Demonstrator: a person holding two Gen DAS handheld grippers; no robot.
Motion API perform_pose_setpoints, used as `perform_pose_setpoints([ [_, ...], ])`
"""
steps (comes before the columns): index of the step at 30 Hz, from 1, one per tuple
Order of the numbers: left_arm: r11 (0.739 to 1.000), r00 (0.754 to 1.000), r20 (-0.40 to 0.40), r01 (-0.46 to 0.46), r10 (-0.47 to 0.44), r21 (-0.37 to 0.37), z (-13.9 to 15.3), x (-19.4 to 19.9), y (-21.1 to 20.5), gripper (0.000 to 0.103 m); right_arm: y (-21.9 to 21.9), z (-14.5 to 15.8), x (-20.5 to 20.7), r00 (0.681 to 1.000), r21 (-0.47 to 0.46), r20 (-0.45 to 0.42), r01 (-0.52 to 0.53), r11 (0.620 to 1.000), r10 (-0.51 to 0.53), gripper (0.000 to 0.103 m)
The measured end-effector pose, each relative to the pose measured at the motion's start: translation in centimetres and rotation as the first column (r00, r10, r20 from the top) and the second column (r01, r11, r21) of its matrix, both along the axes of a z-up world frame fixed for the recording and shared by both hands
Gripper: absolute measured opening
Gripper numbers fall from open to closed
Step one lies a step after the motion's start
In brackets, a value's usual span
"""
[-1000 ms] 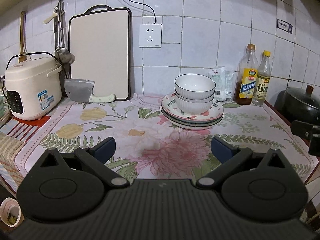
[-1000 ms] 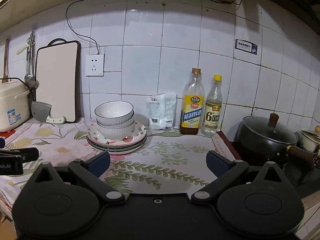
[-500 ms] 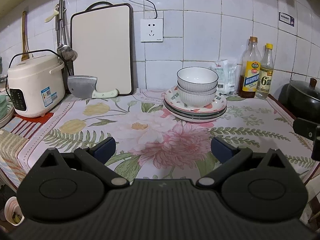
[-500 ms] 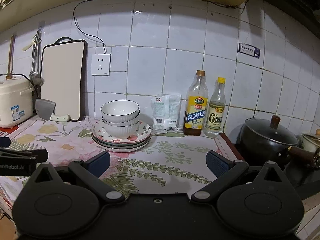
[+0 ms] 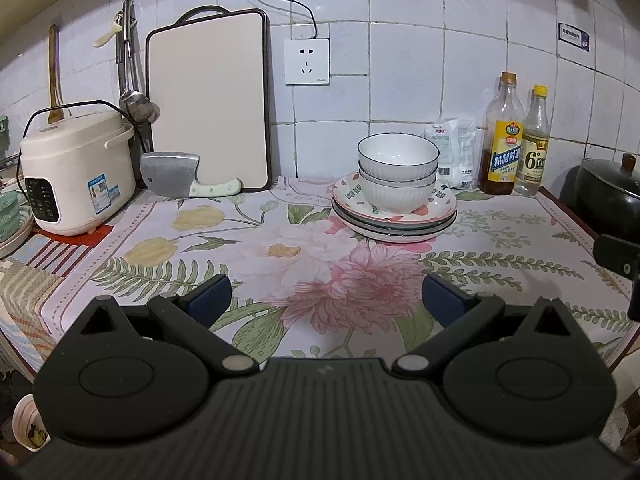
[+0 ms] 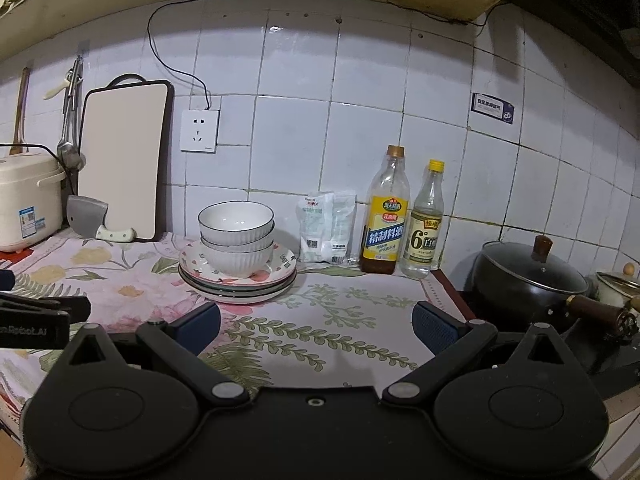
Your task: Organize plates and bowls
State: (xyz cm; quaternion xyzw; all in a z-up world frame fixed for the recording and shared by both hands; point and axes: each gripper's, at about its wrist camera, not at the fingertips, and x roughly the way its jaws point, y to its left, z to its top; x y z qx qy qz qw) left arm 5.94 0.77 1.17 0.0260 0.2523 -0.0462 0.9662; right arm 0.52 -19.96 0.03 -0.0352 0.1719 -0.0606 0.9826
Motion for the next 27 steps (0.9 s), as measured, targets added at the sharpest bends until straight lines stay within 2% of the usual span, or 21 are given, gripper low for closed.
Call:
perform_pose_setpoints([
  [9, 0.999, 0.999, 0.013, -0.036, 0.036, -0.002, -0.1, -0.2, 0.6, 0.103, 0.5, -0.2, -0.5, 1.000, 0.009, 0.011, -0.004, 1.000, 0.004, 0.103],
  [14, 0.995, 0.996, 0.018, -0.092, 0.093, -0.024, -0.5, -0.2, 1.2, 0.103, 0.7, -0.4, -0.3, 1.000, 0.015, 0.012, -0.004, 1.000, 0.004, 0.103],
  [23, 0.997, 0.997, 0.021, -0.071, 0.071, 0.015, -0.7, -0.3, 1.1, 0.103, 1.3, -1.0, -0.2, 1.000, 0.017, 0.012, -0.006, 1.000, 0.006, 0.103],
  [27, 0.999, 0.998, 0.023, -0.052, 0.052, 0.016, -0.6, -0.5, 1.0, 0.103, 1.9, -1.2, -0.5, 0.999, -0.023, 0.036, 0.026, 0.999, -0.025, 0.103],
])
